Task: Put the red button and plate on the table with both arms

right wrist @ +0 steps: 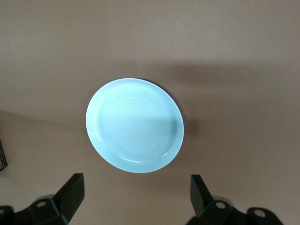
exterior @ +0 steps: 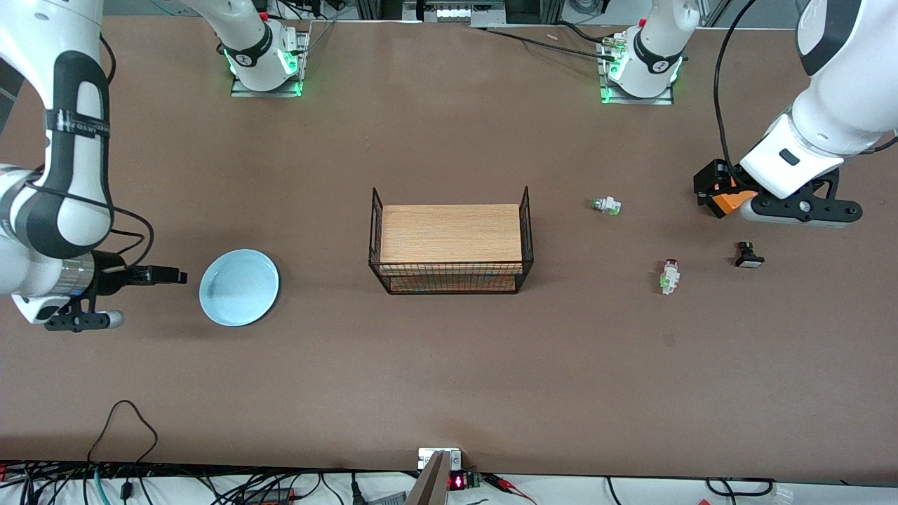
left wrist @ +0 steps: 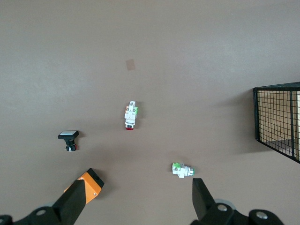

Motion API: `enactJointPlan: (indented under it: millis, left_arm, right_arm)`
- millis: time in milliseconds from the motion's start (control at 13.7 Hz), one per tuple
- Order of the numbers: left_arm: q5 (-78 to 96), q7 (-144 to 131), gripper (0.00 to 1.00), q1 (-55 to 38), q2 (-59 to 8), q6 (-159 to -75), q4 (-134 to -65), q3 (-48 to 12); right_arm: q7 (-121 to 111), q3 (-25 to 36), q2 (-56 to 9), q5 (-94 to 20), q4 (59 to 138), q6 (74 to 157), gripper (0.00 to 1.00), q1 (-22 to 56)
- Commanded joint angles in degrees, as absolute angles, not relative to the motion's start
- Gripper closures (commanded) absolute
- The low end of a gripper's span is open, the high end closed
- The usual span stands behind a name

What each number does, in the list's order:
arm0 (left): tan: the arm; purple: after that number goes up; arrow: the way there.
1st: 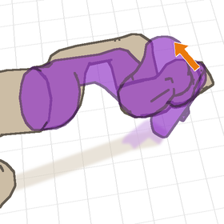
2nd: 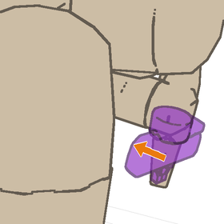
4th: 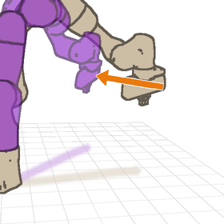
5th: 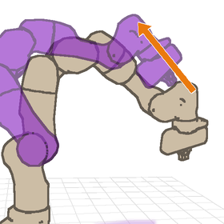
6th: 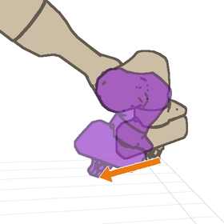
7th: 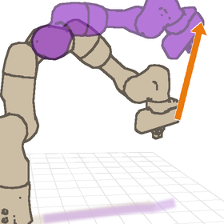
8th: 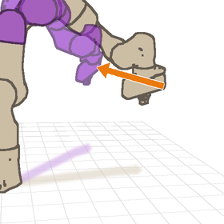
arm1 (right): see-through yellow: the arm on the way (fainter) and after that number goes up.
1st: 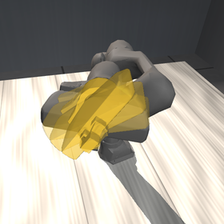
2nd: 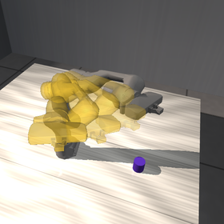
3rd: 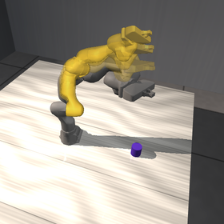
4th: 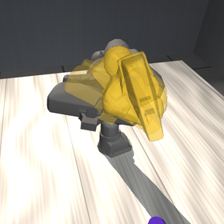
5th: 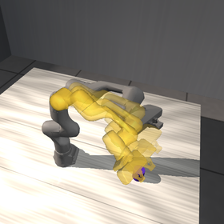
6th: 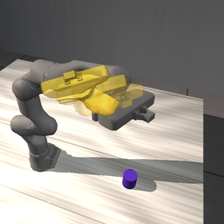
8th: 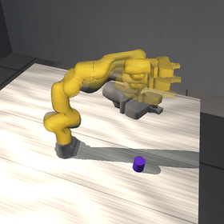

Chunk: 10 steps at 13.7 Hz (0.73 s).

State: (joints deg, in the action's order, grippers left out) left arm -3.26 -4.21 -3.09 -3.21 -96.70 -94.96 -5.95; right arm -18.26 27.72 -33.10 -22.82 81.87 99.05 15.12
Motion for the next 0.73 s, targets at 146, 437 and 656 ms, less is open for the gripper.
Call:
enactJointPlan:
  millis: [146,437,656]
  left_arm:
    - [-2.99,-4.39,0.00,-3.34,-2.73,-96.15,-94.57,-5.71]
    - [-2.99,-4.39,0.00,-3.34,-2.73,-96.15,-94.57,-5.71]
    - [-2.99,-4.39,0.00,-3.34,-2.81,-96.15,-94.57,-5.71]
  right_arm:
    - [-18.37,27.86,-30.68,-18.54,79.55,90.21,0.00,17.05]
    - [-18.46,27.77,-30.59,-17.24,69.72,83.24,0.00,17.05]
    - [-20.03,27.86,-30.67,-16.35,64.79,80.08,0.00,16.96]
